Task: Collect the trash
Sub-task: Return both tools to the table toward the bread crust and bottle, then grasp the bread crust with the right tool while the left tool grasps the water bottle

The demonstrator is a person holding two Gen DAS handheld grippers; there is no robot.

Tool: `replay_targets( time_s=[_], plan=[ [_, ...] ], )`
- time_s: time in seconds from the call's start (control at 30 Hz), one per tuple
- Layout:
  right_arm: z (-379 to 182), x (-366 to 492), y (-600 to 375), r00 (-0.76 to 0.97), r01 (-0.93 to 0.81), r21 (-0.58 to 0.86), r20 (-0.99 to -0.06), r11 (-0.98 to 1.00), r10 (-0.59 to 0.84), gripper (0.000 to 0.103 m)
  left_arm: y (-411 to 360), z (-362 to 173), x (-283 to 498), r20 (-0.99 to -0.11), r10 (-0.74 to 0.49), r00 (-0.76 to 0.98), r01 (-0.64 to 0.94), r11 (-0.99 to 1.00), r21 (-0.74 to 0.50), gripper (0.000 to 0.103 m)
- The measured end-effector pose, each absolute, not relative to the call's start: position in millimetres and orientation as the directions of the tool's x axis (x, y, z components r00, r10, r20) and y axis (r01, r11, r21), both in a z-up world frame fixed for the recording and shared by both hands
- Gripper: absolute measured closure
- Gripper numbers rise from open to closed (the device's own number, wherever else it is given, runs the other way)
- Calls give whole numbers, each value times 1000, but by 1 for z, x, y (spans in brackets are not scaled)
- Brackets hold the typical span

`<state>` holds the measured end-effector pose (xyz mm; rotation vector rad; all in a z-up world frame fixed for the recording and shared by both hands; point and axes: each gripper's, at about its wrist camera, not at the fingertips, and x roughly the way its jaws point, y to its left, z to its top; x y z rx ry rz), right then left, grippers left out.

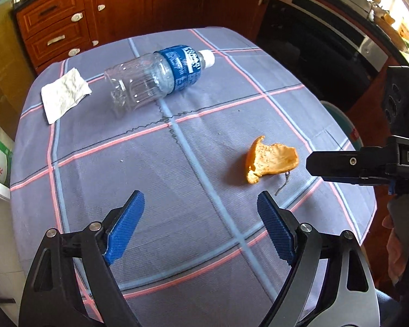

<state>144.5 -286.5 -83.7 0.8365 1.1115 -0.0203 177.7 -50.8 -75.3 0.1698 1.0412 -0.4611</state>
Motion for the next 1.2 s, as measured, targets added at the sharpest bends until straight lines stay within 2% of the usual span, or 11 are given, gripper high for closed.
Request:
replay_targets(
  time_s=[0.2, 0.23, 0.27, 0.37, 0.4, 0.53, 0.57, 0.63, 0.83, 1.0, 1.2],
  plan=[
    [-86, 163, -276, 494, 403, 529, -813, 747, 309, 14, -29, -83, 184, -865, -288, 411, 434, 896, -92, 16],
    [-86, 165, -276, 497, 398, 520, -815, 756, 298, 20, -25, -84, 186, -865, -288, 412, 432, 897, -94, 15],
    [-86, 168, -275, 494, 394, 508, -820, 766, 289, 33, -21, -84, 188, -864, -288, 413, 427, 899, -96, 15],
    [-93, 177, -267, 466, 398, 480, -840, 782, 278, 53, -10, -86, 195, -863, -291, 412, 413, 904, -107, 14],
    [-95, 180, -265, 459, 400, 476, -844, 783, 278, 56, -7, -86, 197, -863, -290, 414, 408, 906, -109, 14],
    [-93, 185, -259, 466, 398, 443, -852, 803, 239, 57, 5, -81, 211, -853, -277, 443, 405, 910, -86, 13],
    [-93, 187, -258, 467, 397, 427, -856, 813, 222, 65, 7, -79, 216, -848, -271, 455, 409, 910, -71, 13],
    [-93, 190, -254, 463, 385, 403, -862, 830, 204, 91, 10, -76, 228, -842, -251, 477, 417, 908, -35, 13],
    [-95, 198, -247, 451, 356, 398, -865, 846, 217, 92, 5, -63, 269, -828, -241, 506, 468, 883, 29, 13],
    [-94, 202, -252, 443, 355, 403, -867, 844, 228, 92, -21, -67, 292, -855, -238, 460, 590, 802, 94, 13],
    [-92, 206, -254, 441, 340, 392, -869, 855, 223, 92, -42, -75, 315, -876, -224, 427, 657, 743, 130, 13]
  ],
)
